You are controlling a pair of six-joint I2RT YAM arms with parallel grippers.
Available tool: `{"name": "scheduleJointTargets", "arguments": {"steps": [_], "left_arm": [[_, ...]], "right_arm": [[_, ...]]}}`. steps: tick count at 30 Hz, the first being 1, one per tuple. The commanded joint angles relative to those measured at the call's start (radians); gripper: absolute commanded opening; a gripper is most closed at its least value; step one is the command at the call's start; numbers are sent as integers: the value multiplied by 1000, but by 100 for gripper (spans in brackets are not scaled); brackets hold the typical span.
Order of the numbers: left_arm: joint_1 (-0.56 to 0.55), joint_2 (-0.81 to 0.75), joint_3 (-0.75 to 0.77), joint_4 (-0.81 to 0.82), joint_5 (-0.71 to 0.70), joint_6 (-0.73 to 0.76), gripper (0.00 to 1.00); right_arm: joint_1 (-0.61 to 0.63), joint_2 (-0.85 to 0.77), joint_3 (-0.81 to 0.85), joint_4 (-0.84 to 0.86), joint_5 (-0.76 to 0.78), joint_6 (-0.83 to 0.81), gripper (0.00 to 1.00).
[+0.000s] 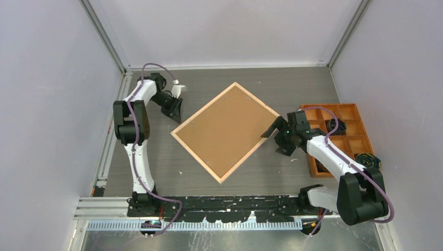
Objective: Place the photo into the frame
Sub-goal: Adjust the photo frame at the center of the board.
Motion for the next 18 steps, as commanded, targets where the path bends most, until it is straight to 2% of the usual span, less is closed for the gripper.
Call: {"name": "scheduleJointTargets", "arguments": {"steps": [1,6,14,18], "left_arm": [[-4,9,15,-41,100,2,24],[-4,52,8,-167,121,122,19],[-9,-29,-199,-185,177,218,17],[-34,-124,-342,-221,248,282,17]], "right_arm": [[3,34,-41,133,-70,69,100],[3,124,9,155,-85,46,100],[2,316,155,144,-105,-22,100],[2,355,226,111,-102,-50,100]]}}
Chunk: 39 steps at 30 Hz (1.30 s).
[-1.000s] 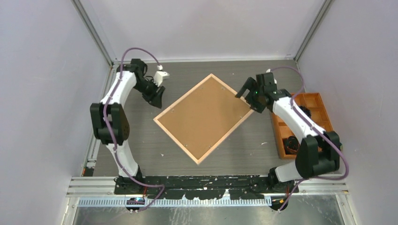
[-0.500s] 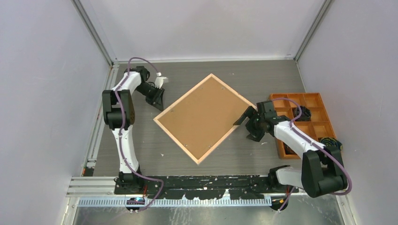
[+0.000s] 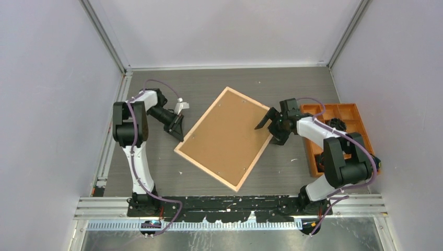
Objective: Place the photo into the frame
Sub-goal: Adjust the photo frame at the center of the board.
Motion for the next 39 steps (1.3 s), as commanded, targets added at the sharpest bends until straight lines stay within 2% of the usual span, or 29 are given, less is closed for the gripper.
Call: {"name": "scheduleJointTargets", "arguments": {"steps": [1,3,6,10,12,15,18,22,30,39], "left_arm": [[-49,-124,-164,-78,56,106,17],[-69,-174,-245,-58,77,107,17],[-71,-224,-288,-55,102,86,17],[-45,-275,-315,73,75,-60,17],[-38,-277,-315,137,47,-132,17],[-37,-253,-309,193,48,-200,17],[-37,-209,-285,194,74,-226,17],[-40,-175,-267,186,93,-236,17],[-45,-156,-270,172,78,-206,13],[-44,-157,-264,177,50,-210,10]], "right_arm": [[2,25,101,-3,-17,-48,100],[1,31,132,-30,-8,-66,100],[3,13,177,-83,46,-87,100],[36,-53,218,-127,128,-83,100],[96,-81,215,-100,136,-52,98],[267,-76,196,16,130,14,87],[409,-11,198,137,118,67,76],[533,107,238,266,110,125,59],[659,333,376,344,52,178,58],[688,489,462,413,19,220,57]]}}
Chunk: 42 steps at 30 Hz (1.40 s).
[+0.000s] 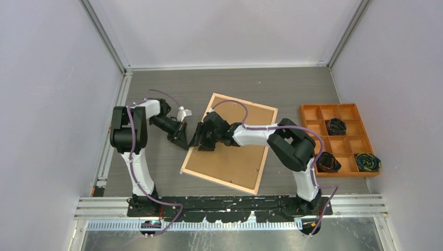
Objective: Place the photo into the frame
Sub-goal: Adjust the photo frame at the center of the board, then install the photo frame at the center of the board.
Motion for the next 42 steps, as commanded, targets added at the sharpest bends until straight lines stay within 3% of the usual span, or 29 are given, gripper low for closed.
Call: {"name": "scheduleJointTargets", "arguments": {"steps": [1,16,42], "left_arm": [[-3,-3,30,3,-3,2,10],[-2,-11,33,3,-13,4,9],[-5,-35,22,-1,-14,14,9]], "right_arm": [[-1,23,41,73,-21,39,57],[13,64,12,163,-61,113,56],[-30,10,-5,109,-53,66,57]]}}
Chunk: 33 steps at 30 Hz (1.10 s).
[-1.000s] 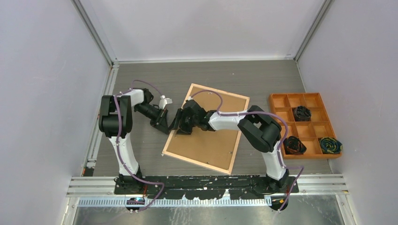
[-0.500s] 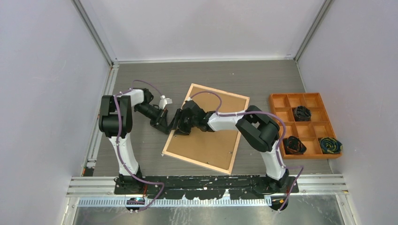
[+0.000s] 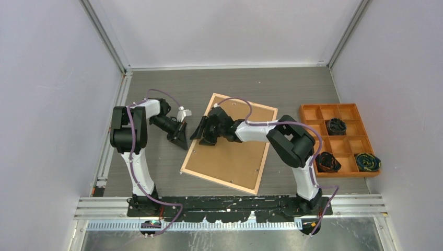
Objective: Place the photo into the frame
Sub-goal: Install the photo frame at the center of the board.
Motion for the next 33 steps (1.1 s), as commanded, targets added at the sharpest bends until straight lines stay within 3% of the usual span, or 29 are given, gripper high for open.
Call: {"name": "scheduleJointTargets", "arguments": {"steps": [1,6,12,16,21,27,33], "left_arm": [[-3,-34,19,-4,11,13,9],[-3,-45,62,-4,15,-29,10],[-13,14,258,41,41,-176,34],[-43,111,397,24,42,-221,39],[-87,188,475,11,39,-237,36],[-107,205,463,41,-7,-248,20],[-110,195,433,61,-31,-246,14]], "right_arm": [[26,-38,-13,14,-4,-3,57],[-25,-79,-1,-40,48,-58,57],[-136,-121,-7,-73,79,-95,59],[-213,-117,5,-73,71,-113,59],[-256,-56,64,-85,49,-134,58],[-284,28,146,-100,31,-141,57],[-303,120,240,-105,14,-146,54]]}}
